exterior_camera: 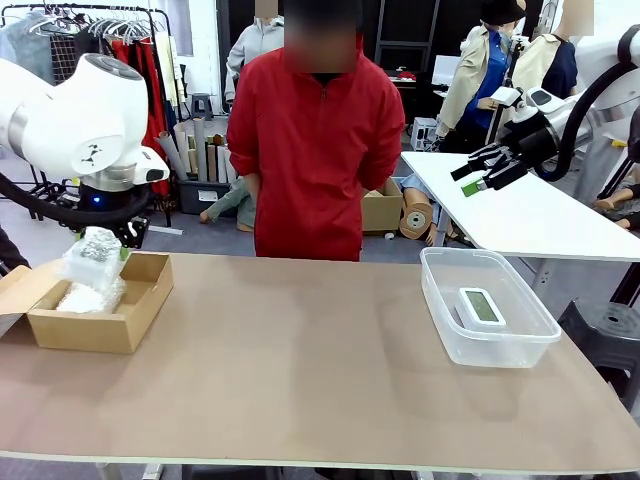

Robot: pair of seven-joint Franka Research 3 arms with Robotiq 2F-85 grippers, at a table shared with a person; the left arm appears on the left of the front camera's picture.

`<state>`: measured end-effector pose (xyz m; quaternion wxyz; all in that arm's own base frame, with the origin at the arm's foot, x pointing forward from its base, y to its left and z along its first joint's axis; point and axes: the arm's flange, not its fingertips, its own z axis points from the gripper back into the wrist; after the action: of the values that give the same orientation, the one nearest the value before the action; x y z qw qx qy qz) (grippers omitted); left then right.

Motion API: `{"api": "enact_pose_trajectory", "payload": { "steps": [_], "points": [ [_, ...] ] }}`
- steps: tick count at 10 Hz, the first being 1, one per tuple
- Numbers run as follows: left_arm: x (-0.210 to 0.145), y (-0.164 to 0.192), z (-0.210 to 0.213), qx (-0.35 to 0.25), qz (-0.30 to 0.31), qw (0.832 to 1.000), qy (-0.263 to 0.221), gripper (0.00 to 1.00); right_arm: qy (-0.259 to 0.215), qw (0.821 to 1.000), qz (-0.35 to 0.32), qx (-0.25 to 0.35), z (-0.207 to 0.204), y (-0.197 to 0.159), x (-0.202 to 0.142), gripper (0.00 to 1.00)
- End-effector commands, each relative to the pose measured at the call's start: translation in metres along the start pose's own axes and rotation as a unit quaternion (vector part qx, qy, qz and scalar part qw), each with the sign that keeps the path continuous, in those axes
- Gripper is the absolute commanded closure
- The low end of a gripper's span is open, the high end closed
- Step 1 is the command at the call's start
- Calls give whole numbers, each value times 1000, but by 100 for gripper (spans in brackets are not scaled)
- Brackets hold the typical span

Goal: Separate and place wrapped and unwrapped clocks.
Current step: If the picked Digital clock is wrapped, place it in the Package Box ; if not, place it in the Organizing box.

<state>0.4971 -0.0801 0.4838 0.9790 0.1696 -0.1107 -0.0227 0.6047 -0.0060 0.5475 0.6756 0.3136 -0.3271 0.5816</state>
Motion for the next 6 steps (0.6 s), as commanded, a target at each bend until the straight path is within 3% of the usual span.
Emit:
{"api": "enact_pose_trajectory", "payload": {
  "steps": [1, 6],
  "points": [
    [21, -3, -13, 19, -24, 999, -30, 100, 0, 1000, 1, -2, 0, 0, 3, 0],
    [36, -21, -48, 40, -16, 999, -14, 100, 0, 1000, 1, -2, 0, 0, 3, 0]
  ]
}}
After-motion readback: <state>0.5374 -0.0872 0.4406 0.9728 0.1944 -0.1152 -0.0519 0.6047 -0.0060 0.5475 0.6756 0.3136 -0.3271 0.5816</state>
